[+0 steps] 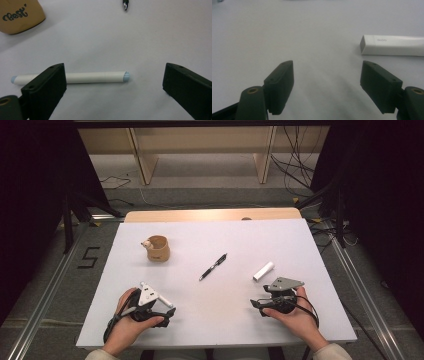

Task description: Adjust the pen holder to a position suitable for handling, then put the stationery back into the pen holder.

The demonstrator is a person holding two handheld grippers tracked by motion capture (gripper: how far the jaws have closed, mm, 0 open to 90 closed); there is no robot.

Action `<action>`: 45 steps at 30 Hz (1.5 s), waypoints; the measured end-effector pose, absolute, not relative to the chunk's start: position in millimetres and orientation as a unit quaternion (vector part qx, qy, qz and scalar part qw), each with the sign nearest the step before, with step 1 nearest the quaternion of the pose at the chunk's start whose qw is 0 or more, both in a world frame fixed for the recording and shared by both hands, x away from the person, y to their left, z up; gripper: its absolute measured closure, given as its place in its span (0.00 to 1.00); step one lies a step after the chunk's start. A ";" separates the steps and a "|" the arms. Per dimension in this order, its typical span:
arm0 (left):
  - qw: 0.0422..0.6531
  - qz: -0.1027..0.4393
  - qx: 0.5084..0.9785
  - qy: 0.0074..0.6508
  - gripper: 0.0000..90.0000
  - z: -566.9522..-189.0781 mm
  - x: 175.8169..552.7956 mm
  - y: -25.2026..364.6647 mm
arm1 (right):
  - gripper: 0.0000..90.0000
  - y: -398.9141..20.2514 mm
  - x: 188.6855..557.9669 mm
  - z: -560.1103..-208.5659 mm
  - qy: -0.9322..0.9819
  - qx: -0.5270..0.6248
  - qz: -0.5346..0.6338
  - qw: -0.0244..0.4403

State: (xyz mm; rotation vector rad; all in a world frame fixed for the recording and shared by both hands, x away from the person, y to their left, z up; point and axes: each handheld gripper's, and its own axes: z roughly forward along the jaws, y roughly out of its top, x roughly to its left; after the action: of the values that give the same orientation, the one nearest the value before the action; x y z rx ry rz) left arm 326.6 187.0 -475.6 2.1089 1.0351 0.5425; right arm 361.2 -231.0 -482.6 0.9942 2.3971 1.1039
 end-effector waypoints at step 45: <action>0.361 0.222 0.805 0.414 0.12 -472.0 326.0 189.7 | 0.31 -231.1 359.8 -481.4 0.839 0.345 0.387 0.166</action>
State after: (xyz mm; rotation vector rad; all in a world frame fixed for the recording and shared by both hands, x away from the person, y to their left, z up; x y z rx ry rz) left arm 326.0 189.7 -472.0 2.0748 1.0659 0.5731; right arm 359.8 -231.1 -481.4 0.9822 2.3889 1.1034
